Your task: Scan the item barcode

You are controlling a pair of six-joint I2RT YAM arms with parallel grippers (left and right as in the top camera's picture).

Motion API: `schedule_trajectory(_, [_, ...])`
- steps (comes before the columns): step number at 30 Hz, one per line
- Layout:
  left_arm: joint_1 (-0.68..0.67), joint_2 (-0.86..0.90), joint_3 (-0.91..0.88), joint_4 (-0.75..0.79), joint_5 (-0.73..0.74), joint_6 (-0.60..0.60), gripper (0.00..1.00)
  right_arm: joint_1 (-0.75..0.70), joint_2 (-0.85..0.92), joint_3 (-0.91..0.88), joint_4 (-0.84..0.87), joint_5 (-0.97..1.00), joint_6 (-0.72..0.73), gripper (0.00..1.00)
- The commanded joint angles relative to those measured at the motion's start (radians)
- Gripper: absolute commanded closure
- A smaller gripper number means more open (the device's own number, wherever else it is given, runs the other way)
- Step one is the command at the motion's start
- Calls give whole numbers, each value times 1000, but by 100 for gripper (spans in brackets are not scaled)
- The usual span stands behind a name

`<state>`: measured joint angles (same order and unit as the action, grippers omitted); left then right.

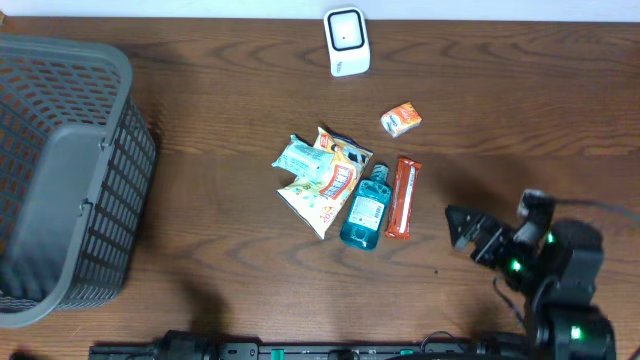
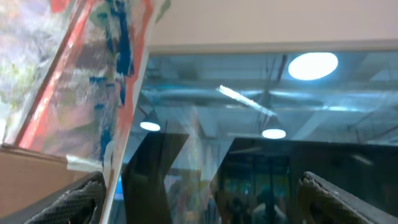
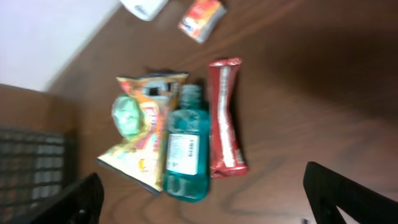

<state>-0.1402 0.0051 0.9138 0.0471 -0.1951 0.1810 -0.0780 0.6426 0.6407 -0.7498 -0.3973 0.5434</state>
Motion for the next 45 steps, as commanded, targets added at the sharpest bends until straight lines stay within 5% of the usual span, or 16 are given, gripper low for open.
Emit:
schedule_trajectory(1, [0,-1,-90,72,-43,2,2,82,104,49,-12,165,-32,1])
schedule_trajectory(14, [0,-1,-297,255,-65,2,2,639,675,396,-247,822,228,1])
schedule_trajectory(23, [0,-1,-306,255,-166,2,2,677,1004,551,-259,841,214,1])
schedule_trajectory(28, [0,-1,-306,254,-165,-2,2,678,1051,550,-228,806,174,14])
schedule_trajectory(33, [0,-1,-306,251,-165,-2,2,677,1083,549,-209,809,174,9])
schedule_trajectory(45, [0,-1,-306,251,-165,-2,2,700,1241,550,-200,806,174,14])
